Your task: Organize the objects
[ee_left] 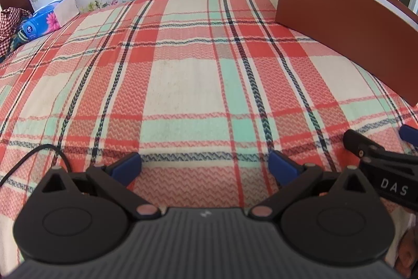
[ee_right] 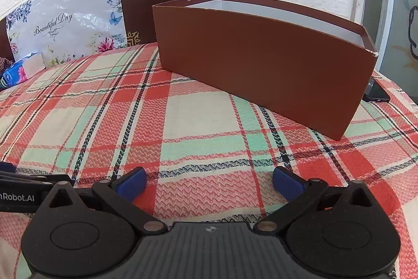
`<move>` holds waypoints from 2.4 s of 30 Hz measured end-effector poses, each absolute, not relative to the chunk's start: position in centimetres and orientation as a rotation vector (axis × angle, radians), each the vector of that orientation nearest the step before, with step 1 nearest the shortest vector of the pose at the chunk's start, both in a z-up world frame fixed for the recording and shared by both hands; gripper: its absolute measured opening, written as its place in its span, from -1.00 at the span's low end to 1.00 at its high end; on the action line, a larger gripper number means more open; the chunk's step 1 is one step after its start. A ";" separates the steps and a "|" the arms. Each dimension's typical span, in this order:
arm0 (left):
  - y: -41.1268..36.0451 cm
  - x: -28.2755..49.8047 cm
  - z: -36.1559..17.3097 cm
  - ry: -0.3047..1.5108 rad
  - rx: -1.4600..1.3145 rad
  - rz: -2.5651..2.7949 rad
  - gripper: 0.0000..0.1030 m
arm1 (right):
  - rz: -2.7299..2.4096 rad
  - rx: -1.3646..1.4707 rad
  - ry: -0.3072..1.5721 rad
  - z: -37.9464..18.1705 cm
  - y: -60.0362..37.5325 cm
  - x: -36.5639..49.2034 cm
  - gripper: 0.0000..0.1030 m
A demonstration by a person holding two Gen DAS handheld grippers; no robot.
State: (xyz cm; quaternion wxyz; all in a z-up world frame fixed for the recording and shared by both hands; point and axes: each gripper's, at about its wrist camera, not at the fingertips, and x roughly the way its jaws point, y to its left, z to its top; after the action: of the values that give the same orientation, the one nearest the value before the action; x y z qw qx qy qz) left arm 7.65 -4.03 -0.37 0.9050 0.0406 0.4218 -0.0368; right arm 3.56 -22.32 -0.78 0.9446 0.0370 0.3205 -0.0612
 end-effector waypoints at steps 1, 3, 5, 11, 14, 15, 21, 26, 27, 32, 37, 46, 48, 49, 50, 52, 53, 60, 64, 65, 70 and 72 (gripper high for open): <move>-4.0 7.5 -0.3 0.873 0.084 -0.077 1.00 | -0.124 0.073 0.654 -0.8 -22.3 3.6 0.99; -4.0 7.3 -0.3 0.874 0.083 -0.078 1.00 | -0.124 0.066 0.658 -0.8 -22.2 3.6 0.99; -3.9 7.1 -0.3 0.875 0.081 -0.081 1.00 | -0.127 0.057 0.666 -0.7 -22.0 3.5 0.99; -3.7 6.7 -0.1 0.880 0.078 -0.084 1.00 | -0.138 0.050 0.682 -0.6 -21.5 2.9 0.99; -3.5 6.5 0.0 0.883 0.075 -0.078 1.00 | -0.146 0.060 0.689 -0.3 -21.2 2.1 0.99; -3.4 6.4 0.1 0.884 0.075 -0.074 1.00 | -0.145 0.068 0.689 -0.2 -21.1 1.8 0.99; -2.9 5.4 1.3 0.846 0.075 -0.064 1.00 | -0.128 0.108 0.738 0.6 -20.7 1.1 0.99; -2.4 4.3 2.9 0.770 0.076 -0.038 1.00 | -0.165 0.158 0.763 1.3 -20.8 0.7 0.99; -2.3 4.1 3.2 0.753 0.077 -0.030 1.00 | -0.169 0.166 0.765 1.5 -20.8 0.7 0.99; -2.2 3.4 4.1 0.699 0.087 -0.003 1.00 | -0.173 0.180 0.752 2.1 -20.9 0.3 0.99; -2.4 3.0 4.5 0.676 0.093 0.001 1.00 | -0.175 0.188 0.727 2.7 -21.0 -0.1 0.99; -3.3 2.0 5.5 0.624 0.150 0.004 1.00 | -0.202 0.183 0.669 3.4 -21.1 -0.7 0.99; -3.3 1.9 5.6 0.623 0.146 -0.005 1.00 | -0.203 0.189 0.669 3.4 -21.1 -0.8 0.99; -3.3 1.8 5.6 0.624 0.145 -0.008 1.00 | -0.203 0.191 0.669 3.4 -21.2 -0.8 0.99; -3.4 1.8 5.7 0.623 0.148 -0.007 1.00 | -0.203 0.193 0.670 3.4 -21.2 -0.8 0.99; -3.5 1.7 5.7 0.622 0.159 -0.003 1.00 | -0.206 0.194 0.670 3.4 -21.1 -0.9 0.99; -3.6 1.7 5.7 0.621 0.164 -0.001 1.00 | -0.207 0.195 0.670 3.3 -21.1 -1.0 0.99; -3.7 1.7 5.7 0.630 0.183 0.000 1.00 | -0.210 0.189 0.665 3.3 -20.9 -1.0 0.99; -3.6 1.9 5.8 0.650 0.181 -0.001 1.00 | -0.212 0.190 0.668 3.2 -20.9 -1.0 0.99; -3.6 1.8 5.9 0.650 0.179 -0.003 1.00 | -0.213 0.191 0.670 3.2 -20.8 -1.0 0.99; -3.6 1.9 5.7 0.670 0.179 -0.009 1.00 | -0.203 0.191 0.677 3.2 -20.7 -0.9 0.99; -3.6 2.0 5.6 0.685 0.175 -0.010 1.00 | -0.201 0.191 0.680 3.1 -20.6 -0.9 0.99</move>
State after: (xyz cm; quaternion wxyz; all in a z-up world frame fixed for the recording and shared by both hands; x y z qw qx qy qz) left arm 2.01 -3.57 5.65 0.9381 0.0857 0.3355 -0.0047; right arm -0.88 -20.64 3.14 0.9334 0.0934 0.3322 -0.0982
